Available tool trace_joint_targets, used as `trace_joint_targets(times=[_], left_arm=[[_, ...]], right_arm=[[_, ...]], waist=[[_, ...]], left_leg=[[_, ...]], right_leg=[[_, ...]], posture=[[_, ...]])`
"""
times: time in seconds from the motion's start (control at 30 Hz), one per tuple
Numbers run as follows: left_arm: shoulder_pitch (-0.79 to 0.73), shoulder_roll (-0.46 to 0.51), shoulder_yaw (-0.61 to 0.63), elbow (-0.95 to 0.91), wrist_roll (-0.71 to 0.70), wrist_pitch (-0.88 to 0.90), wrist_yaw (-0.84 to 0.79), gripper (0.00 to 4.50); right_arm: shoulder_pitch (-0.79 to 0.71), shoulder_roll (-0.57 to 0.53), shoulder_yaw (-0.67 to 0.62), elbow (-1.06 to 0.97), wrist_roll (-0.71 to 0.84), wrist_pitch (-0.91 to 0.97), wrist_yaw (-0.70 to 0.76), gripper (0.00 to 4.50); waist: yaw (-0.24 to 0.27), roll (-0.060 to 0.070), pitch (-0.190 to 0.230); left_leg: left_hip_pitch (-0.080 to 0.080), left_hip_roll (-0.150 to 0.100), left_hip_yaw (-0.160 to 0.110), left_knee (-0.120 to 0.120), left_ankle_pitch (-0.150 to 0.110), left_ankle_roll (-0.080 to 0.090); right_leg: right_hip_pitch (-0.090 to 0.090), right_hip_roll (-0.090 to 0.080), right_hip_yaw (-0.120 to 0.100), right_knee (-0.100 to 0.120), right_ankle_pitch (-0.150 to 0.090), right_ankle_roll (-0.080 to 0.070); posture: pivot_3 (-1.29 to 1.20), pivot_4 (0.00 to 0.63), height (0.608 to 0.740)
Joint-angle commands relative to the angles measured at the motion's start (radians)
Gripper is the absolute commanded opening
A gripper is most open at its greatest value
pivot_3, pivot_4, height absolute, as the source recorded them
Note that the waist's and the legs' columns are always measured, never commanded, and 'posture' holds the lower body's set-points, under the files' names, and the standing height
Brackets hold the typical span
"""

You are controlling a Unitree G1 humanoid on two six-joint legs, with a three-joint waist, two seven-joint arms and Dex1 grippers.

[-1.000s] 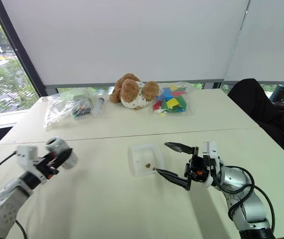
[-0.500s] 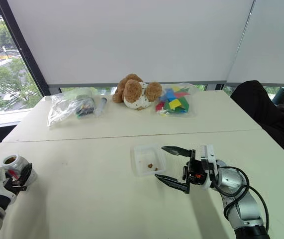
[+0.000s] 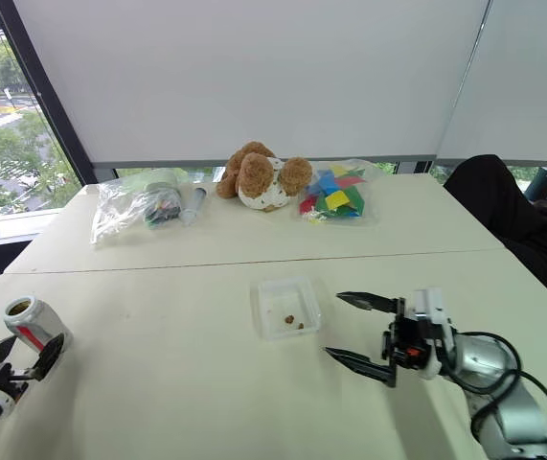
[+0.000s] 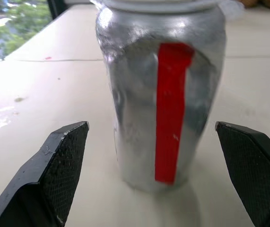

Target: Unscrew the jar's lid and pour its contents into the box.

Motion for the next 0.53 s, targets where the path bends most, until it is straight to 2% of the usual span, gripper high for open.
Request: trace_joint_targets(times=[0.03,0.13,0.2,0.3,0.53], left_arm=[[0.043,0.071,0.077,0.011,-0.021,0.003,-0.086,4.43],[0.132,0.14,0.095,-0.011,0.033,-0.055,-0.184,4.43],[0.275,0.197,0.082,-0.104,0.074,-0.119,-0.343,4.43],[0.399,0.224,0.079,-0.239,0.087,-0.162,-0.437,4.43],[0.439,0.247,0.106,-0.356,0.101,-0.198,-0.511,4.43]], right_arm=[[0.066,-0.046,-0.108,-0.046,0.036,-0.001,0.006,4.5],[0.141,-0.087,-0.189,-0.047,0.042,-0.007,0.032,4.5],[0.199,-0.124,-0.248,-0.038,0.036,-0.03,0.083,4.5],[0.218,-0.153,-0.269,-0.027,0.031,-0.049,0.118,4.5],[0.224,-0.235,-0.277,-0.056,0.018,-0.009,0.165,4.5]], waist=[[0.0,0.0,0.0],[-0.001,0.0,0.0],[-0.001,-0.002,-0.001],[-0.005,-0.001,-0.001],[0.0,-0.001,-0.001]], left_leg=[[0.0,0.001,0.0,0.0,0.0,0.0],[0.0,0.002,0.001,0.0,0.0,0.0],[-0.001,0.003,0.002,0.0,0.0,0.0],[0.0,0.004,0.005,-0.002,-0.004,-0.003],[-0.001,0.009,0.01,-0.001,-0.006,-0.007]], right_leg=[[0.0,0.0,0.0,0.0,0.0,0.0],[0.0,0.0,0.0,-0.001,-0.001,-0.001],[-0.001,0.0,0.0,-0.001,-0.001,-0.001],[-0.001,-0.003,0.003,-0.005,-0.002,-0.002],[-0.002,-0.005,0.003,-0.005,-0.005,0.002]], posture=[[0.0,0.15,0.74],[0.0,0.15,0.74],[0.0,0.15,0.74],[0.0,0.15,0.74],[0.0,0.15,0.74]])
